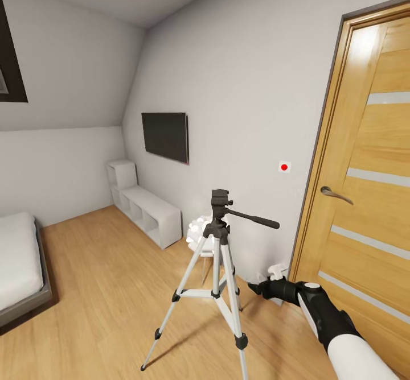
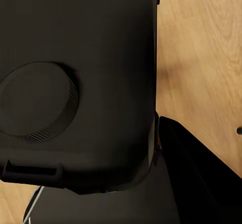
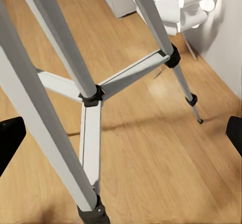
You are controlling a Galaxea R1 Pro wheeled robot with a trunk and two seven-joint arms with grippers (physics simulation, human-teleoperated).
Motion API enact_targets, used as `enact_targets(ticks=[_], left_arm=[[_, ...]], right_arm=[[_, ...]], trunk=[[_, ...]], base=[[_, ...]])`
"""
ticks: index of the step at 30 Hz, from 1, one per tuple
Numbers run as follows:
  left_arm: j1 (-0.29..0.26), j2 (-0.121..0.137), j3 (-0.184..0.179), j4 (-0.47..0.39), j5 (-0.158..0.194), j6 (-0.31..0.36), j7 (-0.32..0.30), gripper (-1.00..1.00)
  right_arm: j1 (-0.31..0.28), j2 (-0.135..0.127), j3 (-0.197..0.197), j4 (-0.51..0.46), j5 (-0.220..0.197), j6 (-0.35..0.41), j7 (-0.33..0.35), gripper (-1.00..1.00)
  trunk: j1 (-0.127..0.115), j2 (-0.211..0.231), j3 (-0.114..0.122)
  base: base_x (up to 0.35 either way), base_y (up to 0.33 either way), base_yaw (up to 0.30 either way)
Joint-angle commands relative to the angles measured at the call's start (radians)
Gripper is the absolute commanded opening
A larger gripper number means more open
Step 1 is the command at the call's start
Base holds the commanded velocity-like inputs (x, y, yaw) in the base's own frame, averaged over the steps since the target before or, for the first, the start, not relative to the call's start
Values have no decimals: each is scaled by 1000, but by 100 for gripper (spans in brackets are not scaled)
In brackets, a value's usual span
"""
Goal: Attach the digital camera to the camera tripod in the bedroom.
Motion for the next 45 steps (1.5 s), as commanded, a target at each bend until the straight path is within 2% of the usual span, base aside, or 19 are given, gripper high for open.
enact_targets(ticks=[1,16,39,45], left_arm=[[0,0,-9,-1,6,-1,2,-100],[0,1,-15,-1,-2,-1,-3,-100],[0,0,-12,-1,4,-1,1,-100],[0,0,-13,-1,4,-1,0,-100]], right_arm=[[0,0,-5,4,8,4,8,100],[0,-4,-4,30,10,-2,11,100],[0,-2,-1,31,12,-2,21,100],[0,8,4,73,14,-2,41,100]], trunk=[[0,-1,0],[0,-1,0],[0,-1,0],[0,-1,0]], base=[[33,0,0],[202,0,0],[11,0,0],[0,0,0]])
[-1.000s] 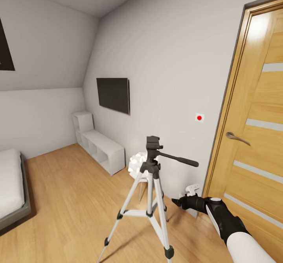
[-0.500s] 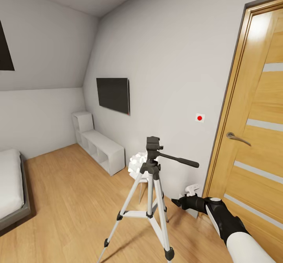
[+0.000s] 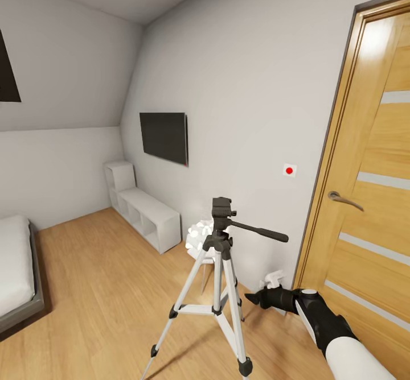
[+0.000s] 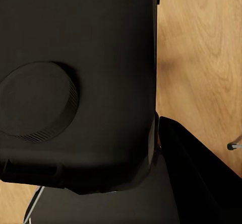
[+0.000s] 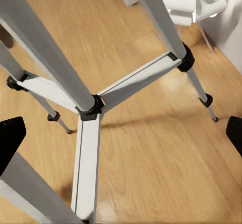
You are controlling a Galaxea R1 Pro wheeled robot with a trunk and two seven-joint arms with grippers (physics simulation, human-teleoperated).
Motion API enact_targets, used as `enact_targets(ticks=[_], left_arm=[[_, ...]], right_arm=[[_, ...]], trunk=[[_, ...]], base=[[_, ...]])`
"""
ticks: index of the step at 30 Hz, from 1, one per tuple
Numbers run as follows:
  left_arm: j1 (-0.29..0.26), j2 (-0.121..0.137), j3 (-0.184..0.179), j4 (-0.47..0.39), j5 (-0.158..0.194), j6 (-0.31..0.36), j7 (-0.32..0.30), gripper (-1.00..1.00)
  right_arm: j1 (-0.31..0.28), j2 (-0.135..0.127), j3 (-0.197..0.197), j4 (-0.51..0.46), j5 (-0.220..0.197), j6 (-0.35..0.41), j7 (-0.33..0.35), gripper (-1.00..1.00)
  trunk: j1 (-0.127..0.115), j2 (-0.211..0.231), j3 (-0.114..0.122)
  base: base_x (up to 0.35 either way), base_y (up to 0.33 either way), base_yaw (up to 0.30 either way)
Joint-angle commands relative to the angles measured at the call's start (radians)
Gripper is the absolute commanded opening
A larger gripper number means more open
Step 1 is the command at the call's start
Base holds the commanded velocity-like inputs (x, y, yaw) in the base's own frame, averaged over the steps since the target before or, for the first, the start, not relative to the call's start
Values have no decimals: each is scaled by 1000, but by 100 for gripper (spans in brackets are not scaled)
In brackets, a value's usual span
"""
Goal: Attach the digital camera to the camera tripod in the bedroom.
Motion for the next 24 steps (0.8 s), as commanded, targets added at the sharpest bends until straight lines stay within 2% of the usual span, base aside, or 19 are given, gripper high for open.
enact_targets(ticks=[1,3,14,24], left_arm=[[0,0,-9,-1,6,-1,3,-100],[0,0,-9,-1,6,-1,2,-100],[0,0,-11,-1,6,-1,2,-100],[0,0,-11,-1,6,-1,2,-100]], right_arm=[[0,2,-6,6,7,5,11,100],[0,3,-5,16,8,5,22,100],[0,3,-4,33,11,7,170,100],[0,3,-3,34,11,7,192,100]], trunk=[[0,-1,0],[0,-1,0],[0,-1,0],[0,-1,0]], base=[[0,0,0],[0,0,0],[0,0,0],[0,0,0]])
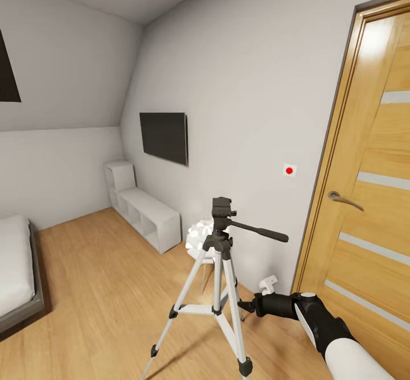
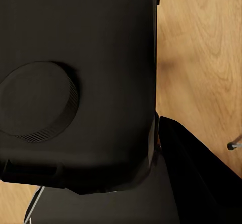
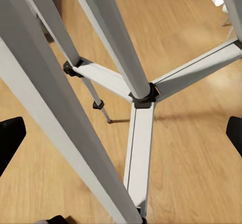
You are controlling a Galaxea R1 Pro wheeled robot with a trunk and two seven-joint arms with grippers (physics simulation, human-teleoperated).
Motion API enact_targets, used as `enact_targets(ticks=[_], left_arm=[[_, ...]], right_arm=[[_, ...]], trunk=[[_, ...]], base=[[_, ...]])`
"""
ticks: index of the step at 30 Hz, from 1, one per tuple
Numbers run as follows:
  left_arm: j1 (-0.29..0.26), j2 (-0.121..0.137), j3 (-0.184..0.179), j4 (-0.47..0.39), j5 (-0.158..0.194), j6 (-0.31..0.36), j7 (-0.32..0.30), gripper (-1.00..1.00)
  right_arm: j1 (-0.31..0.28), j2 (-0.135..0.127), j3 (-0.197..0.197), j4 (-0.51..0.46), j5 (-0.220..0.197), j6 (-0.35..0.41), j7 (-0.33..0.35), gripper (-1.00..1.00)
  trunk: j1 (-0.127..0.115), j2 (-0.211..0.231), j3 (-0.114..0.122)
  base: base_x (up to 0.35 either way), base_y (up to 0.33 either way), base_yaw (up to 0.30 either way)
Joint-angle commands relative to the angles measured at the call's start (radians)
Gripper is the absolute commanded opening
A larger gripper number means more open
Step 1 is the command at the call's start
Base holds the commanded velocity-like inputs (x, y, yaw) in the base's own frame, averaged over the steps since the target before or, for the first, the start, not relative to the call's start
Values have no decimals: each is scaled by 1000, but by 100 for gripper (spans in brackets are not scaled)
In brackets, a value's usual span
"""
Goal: Attach the digital camera to the camera tripod in the bedroom.
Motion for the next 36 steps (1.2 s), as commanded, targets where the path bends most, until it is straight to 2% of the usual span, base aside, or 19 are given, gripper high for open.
enact_targets(ticks=[1,6,15,21,28,33,36], left_arm=[[0,0,-9,-1,6,-1,3,-100],[0,0,-9,-1,6,-1,3,-100],[0,0,-9,-1,6,-1,3,-100],[0,0,-9,-1,5,-1,3,-100],[0,0,-9,-1,3,-1,3,-100],[0,0,-9,-1,2,-1,3,-100],[0,0,-9,-1,1,-1,3,-100]], right_arm=[[0,1,-6,-1,6,8,8,100],[0,2,-5,-1,7,8,16,100],[0,4,27,1,29,8,95,100],[0,4,31,12,31,8,101,100],[0,20,32,65,29,-5,27,100],[0,45,31,114,23,-79,-61,100],[0,49,30,125,20,-112,-78,100]], trunk=[[0,-1,0],[0,-1,0],[0,-1,0],[0,-1,0],[0,-1,0],[0,-1,0],[0,-1,0]], base=[[0,0,0],[0,0,0],[0,0,0],[0,0,0],[0,0,0],[0,0,0],[0,0,0]])
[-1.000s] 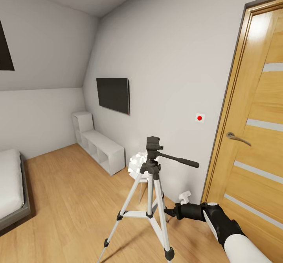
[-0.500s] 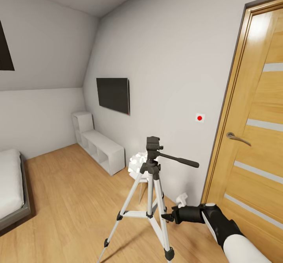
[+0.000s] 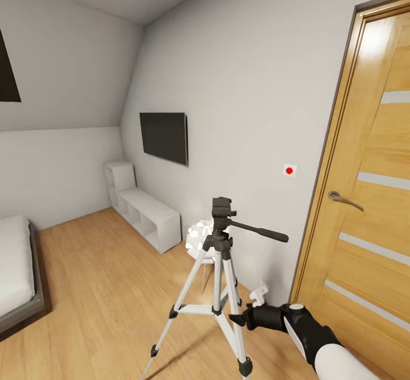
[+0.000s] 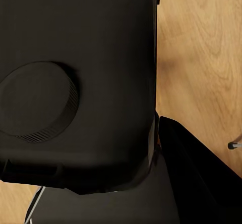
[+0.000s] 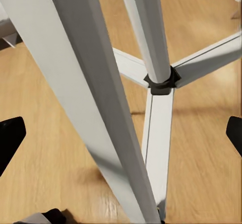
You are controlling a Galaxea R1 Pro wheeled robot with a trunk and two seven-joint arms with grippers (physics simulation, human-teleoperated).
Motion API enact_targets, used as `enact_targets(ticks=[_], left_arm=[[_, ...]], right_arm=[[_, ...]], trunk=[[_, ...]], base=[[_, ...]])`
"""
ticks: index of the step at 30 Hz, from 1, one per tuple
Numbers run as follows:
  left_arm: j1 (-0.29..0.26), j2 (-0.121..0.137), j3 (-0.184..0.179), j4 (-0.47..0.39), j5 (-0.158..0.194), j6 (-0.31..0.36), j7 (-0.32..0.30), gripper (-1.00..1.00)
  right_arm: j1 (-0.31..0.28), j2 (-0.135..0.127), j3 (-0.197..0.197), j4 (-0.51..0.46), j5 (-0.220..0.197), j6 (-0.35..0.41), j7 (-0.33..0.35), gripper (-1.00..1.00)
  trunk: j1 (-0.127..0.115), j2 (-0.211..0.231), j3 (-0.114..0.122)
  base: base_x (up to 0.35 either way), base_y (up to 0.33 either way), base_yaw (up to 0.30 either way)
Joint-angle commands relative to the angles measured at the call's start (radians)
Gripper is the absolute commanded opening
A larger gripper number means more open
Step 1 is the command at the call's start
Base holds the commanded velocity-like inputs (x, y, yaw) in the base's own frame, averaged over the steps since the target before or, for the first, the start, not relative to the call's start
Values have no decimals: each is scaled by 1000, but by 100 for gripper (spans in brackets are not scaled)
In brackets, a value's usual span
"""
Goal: Attach the digital camera to the camera tripod in the bedroom.
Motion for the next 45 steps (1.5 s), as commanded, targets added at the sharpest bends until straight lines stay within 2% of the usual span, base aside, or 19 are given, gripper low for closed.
enact_targets(ticks=[1,16,26,40,45], left_arm=[[0,0,-9,-1,6,-1,3,-100],[0,0,-9,-1,5,-1,3,-100],[0,0,-9,-1,5,-1,3,-100],[0,0,-10,-1,5,-1,3,-100],[0,0,-9,-1,5,-1,3,-100]], right_arm=[[0,2,-9,1,4,1,4,100],[0,44,-11,10,2,-31,-21,100],[0,95,-12,10,4,-34,-102,100],[0,105,-19,8,2,-37,-145,100],[0,105,-20,7,2,-50,-196,100]], trunk=[[0,-1,0],[0,-1,0],[0,-1,0],[0,-1,0],[0,-1,0]], base=[[0,0,0],[0,0,0],[0,0,0],[0,0,0],[0,0,0]])
